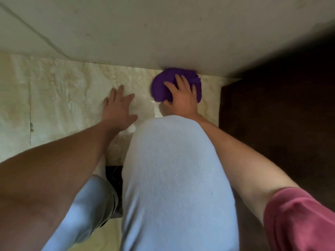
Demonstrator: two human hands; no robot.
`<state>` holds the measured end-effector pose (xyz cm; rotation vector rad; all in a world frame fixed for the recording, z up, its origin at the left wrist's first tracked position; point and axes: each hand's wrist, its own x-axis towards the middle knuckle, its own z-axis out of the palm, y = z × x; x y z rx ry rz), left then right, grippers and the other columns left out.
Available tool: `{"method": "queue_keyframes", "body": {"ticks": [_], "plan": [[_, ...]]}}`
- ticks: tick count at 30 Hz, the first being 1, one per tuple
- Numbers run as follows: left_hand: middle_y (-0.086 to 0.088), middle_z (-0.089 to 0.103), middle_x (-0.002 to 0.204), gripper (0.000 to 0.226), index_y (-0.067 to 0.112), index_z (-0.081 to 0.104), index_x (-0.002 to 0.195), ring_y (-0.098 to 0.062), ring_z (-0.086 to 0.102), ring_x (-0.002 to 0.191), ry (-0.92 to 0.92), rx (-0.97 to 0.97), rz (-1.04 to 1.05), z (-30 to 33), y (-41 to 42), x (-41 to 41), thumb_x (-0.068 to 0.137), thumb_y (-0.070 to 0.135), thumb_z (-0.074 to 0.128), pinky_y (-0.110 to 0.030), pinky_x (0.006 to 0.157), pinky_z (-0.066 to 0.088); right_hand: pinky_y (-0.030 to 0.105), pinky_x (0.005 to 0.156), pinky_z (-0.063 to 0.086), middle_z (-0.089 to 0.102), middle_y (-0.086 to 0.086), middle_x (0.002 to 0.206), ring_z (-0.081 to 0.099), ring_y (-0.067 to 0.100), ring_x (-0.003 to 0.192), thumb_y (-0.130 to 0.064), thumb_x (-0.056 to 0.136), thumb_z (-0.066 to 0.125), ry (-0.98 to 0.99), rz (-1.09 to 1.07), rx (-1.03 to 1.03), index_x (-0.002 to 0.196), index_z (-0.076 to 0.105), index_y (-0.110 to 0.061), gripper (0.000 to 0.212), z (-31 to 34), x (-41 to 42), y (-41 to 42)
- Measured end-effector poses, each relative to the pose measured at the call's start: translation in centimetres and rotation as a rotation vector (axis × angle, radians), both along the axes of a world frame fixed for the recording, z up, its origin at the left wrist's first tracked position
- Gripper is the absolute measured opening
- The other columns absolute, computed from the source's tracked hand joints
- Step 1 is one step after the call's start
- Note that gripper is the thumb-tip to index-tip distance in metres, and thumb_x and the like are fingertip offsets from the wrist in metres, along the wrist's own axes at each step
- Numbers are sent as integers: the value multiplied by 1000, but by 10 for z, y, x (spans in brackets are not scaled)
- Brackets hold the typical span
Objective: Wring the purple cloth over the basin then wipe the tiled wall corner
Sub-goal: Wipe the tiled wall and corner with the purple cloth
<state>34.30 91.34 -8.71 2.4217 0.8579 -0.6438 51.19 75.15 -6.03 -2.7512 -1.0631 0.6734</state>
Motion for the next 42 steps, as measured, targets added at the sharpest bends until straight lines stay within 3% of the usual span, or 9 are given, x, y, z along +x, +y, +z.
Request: {"method": "queue_keyframes", "body": {"ticks": [2,5,10,15,21,28,31,36,42], "plan": [[-5,-5,172,86,32,23,159,-32,-4,158,84,-56,-153,2,14,-10,87,47,68,-57,124,12,62,120,11,16,8,168,12,29,155,-40,83,59,69,58,-136,151,36,-37,73,-1,10,-5],[-3,-4,172,81,31,27,158,-29,-1,158,123,-89,-221,14,31,-6,89,48,67,-58,123,15,64,119,12,11,9,169,11,33,155,-44,87,57,23,133,-276,154,25,-44,74,5,36,-20],[-6,6,171,78,31,29,157,-32,4,157,101,-23,-102,29,40,-7,91,46,65,-61,121,16,63,120,13,11,16,168,8,45,153,-43,88,62,-51,-90,-396,154,25,-44,76,8,58,-47],[-5,4,171,77,37,28,157,-31,4,157,183,90,-77,22,73,-74,90,51,64,-65,119,18,57,122,16,19,26,163,16,50,149,-42,84,63,-27,-243,-304,151,31,-38,74,-1,60,-38],[-10,-10,171,92,36,15,161,-39,-6,156,147,11,129,6,55,-108,87,57,66,-67,117,21,44,123,21,24,20,164,20,39,151,-30,81,66,42,-472,-8,144,45,-32,66,-22,43,-24],[-8,-12,171,95,40,9,160,-37,-7,157,128,60,121,-7,50,-113,86,59,65,-64,119,15,49,119,26,31,21,160,27,42,147,-39,90,60,-92,-198,36,148,45,-36,60,-35,-13,30],[-5,-12,171,89,43,8,160,-34,-7,157,171,77,52,-5,55,-116,89,57,61,-65,121,9,49,122,20,22,24,163,19,44,150,-38,91,59,-40,-78,-7,153,36,-33,66,-36,-49,73],[-1,0,172,71,40,26,157,-29,-4,158,180,64,87,10,44,-124,94,44,60,-64,122,3,49,123,18,7,21,167,8,41,154,-38,95,57,101,346,-37,156,28,-36,68,-29,-96,161],[-6,5,171,77,34,26,157,-32,0,157,161,98,178,21,64,-150,90,38,63,-64,123,7,53,122,17,6,17,168,8,37,154,-43,98,48,50,423,-123,157,19,-41,66,-24,-96,172]]}}
